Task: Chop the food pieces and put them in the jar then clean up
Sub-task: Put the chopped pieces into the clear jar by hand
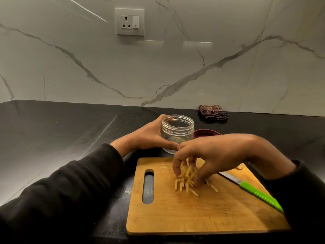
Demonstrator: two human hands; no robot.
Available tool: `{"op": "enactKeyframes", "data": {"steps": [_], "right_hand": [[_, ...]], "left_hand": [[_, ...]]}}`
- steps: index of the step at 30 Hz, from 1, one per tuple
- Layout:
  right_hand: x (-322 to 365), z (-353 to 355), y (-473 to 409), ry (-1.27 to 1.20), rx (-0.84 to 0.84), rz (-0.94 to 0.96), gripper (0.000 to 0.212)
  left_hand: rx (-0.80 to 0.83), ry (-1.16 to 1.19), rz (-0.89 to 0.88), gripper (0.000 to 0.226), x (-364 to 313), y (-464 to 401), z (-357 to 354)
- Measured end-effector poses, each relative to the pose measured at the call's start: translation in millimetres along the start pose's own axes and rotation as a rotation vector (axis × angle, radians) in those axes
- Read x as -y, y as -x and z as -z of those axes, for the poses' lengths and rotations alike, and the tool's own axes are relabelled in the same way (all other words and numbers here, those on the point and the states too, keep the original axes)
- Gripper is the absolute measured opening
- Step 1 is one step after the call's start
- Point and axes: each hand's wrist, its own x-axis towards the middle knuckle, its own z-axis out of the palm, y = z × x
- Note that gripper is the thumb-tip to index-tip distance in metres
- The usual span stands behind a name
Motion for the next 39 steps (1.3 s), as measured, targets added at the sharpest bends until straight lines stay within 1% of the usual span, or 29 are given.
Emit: {"op": "enactKeyframes", "data": {"steps": [3, 5, 7, 9, 11, 13, 15, 17, 21, 26, 28, 30, 35, 37, 39], "right_hand": [[-1.6, -4.0, -7.8, 0.026, -0.116, -0.002, 0.032], [-2.0, -2.7, -6.0, 0.011, -0.109, 0.006, 0.037], [-6.4, 2.4, 0.9, -0.038, -0.062, 0.002, 0.048], [-11.5, 7.9, 7.3, -0.075, 0.012, -0.035, 0.066], [-16.2, 9.6, 8.9, -0.085, 0.086, -0.073, 0.084], [-15.8, 7.6, 7.5, -0.084, 0.112, -0.101, 0.090], [-11.7, 5.1, 6.3, -0.068, 0.080, -0.108, 0.085], [-9.7, 3.3, 4.2, -0.028, 0.004, -0.081, 0.076], [-10.0, -0.1, -2.9, -0.032, -0.112, -0.045, 0.059], [-14.4, 2.7, 1.6, -0.056, -0.176, -0.030, 0.047], [-14.0, 1.8, 0.8, -0.019, -0.219, -0.035, 0.041], [-11.6, 0.3, -1.4, 0.013, -0.237, -0.032, 0.041], [-2.6, -4.5, -7.5, 0.024, -0.203, 0.021, 0.048], [0.5, -8.7, -11.4, 0.053, -0.197, 0.033, 0.052], [2.3, -12.5, -13.7, 0.053, -0.191, 0.040, 0.050]], "left_hand": [[0.000, -0.001, -0.005, 0.096, 0.9, 0.2, -0.1], [0.004, 0.001, -0.010, 0.096, 0.4, 0.6, 0.2], [0.008, 0.006, -0.012, 0.098, -0.3, 1.1, 0.9], [0.012, 0.004, -0.010, 0.103, -1.1, 1.3, 1.3], [0.013, 0.002, -0.009, 0.103, -1.8, 1.6, 1.1], [0.011, 0.004, -0.006, 0.100, -2.6, 2.0, 1.1], [0.012, 0.005, -0.001, 0.099, -3.6, 1.8, 1.2], [0.016, 0.009, 0.002, 0.099, -3.8, 1.6, 1.0], [0.015, 0.008, -0.007, 0.097, -1.9, 1.6, 1.3], [0.015, -0.011, -0.012, 0.111, -2.2, 3.1, 1.2], [0.019, -0.008, -0.010, 0.112, -1.4, 3.2, 1.9], [0.019, 0.008, -0.005, 0.109, -0.8, 3.3, 2.6], [0.017, 0.029, 0.004, 0.094, 0.5, 2.1, 2.9], [0.011, 0.030, -0.006, 0.094, 1.9, 1.4, 2.9], [0.010, 0.031, -0.013, 0.094, 3.2, 0.7, 2.9]]}}
